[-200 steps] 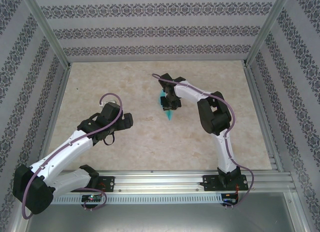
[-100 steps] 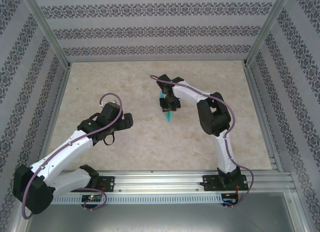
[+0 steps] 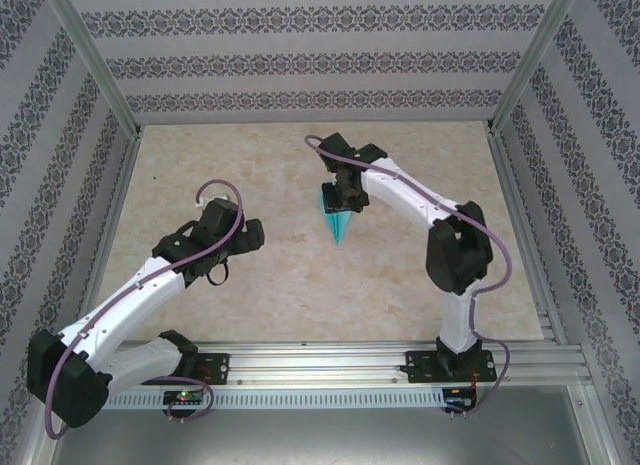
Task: Fold a paper plane with a square sheet of paper (fold left side to right side)
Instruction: Place the paper plane at the center of the table, then reset both arms
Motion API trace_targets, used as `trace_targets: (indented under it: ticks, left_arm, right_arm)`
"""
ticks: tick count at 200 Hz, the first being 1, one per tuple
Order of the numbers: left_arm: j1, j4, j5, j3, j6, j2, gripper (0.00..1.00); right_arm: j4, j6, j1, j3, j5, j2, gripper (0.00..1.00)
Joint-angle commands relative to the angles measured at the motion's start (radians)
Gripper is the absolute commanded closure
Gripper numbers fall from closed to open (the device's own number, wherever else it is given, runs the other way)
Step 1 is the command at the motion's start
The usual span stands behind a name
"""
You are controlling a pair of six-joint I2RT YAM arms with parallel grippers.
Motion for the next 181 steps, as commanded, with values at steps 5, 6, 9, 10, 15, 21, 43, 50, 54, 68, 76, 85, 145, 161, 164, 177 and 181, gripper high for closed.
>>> trace_targets:
  ticks: [5,6,9,10,15,21,43,50,54,68,76,85,145,161,164,177,181]
  left_arm:
    - [0.060,0.015,-0.085,0.044,0.044,-0.005,0.00]
    - [0.063,0.016,-0.089,0.045,0.045,-0.005,0.00]
    - [0.071,0.019,-0.099,0.048,0.050,-0.005,0.00]
    - [0.074,0.020,-0.102,0.050,0.052,-0.006,0.00]
    - [0.088,0.028,-0.119,0.053,0.061,-0.007,0.00]
    - [0.106,0.035,-0.138,0.060,0.071,-0.008,0.00]
    - [0.164,0.071,-0.235,0.082,0.119,-0.009,0.00]
    - [0.179,0.092,-0.272,0.083,0.136,-0.008,0.00]
    - [0.186,0.108,-0.293,0.079,0.148,-0.009,0.00]
    - [0.212,0.192,-0.357,0.053,0.193,-0.005,0.00]
    - [0.221,0.255,-0.393,0.029,0.224,-0.004,0.00]
    - [0.230,0.326,-0.432,-0.004,0.255,-0.002,0.00]
    - [0.312,0.744,-0.451,-0.225,0.494,0.052,0.00]
    - [0.325,0.818,-0.436,-0.263,0.528,0.077,0.00]
    - [0.329,0.838,-0.429,-0.274,0.534,0.083,0.00]
    - [0.351,0.913,-0.384,-0.315,0.545,0.099,0.00]
    - [0.358,0.932,-0.368,-0.325,0.547,0.105,0.00]
  right_arm:
    - [0.056,-0.023,-0.017,-0.114,0.099,-0.183,0.62]
    - [0.060,-0.026,-0.018,-0.119,0.101,-0.186,0.62]
    - [0.072,-0.029,-0.022,-0.139,0.108,-0.210,0.62]
    - [0.075,-0.031,-0.024,-0.146,0.110,-0.218,0.62]
    - [0.095,-0.037,-0.033,-0.179,0.121,-0.253,0.61]
    - [0.123,-0.047,-0.047,-0.216,0.132,-0.299,0.61]
    - [0.237,-0.082,-0.115,-0.390,0.171,-0.455,0.57]
    - [0.288,-0.095,-0.139,-0.460,0.191,-0.507,0.54]
    - [0.323,-0.101,-0.153,-0.499,0.205,-0.536,0.53]
    - [0.458,-0.134,-0.201,-0.635,0.248,-0.638,0.47]
    - [0.531,-0.155,-0.230,-0.706,0.267,-0.688,0.43]
    - [0.605,-0.176,-0.263,-0.773,0.273,-0.733,0.37]
    - [1.043,-0.307,-0.494,-1.115,0.257,-0.892,0.02]
    - [1.219,-0.341,-0.540,-1.223,0.251,-0.891,0.02]
    - [1.244,-0.347,-0.545,-1.239,0.251,-0.888,0.02]
    - [1.369,-0.356,-0.562,-1.291,0.247,-0.858,0.02]
    - [1.399,-0.356,-0.567,-1.300,0.243,-0.841,0.02]
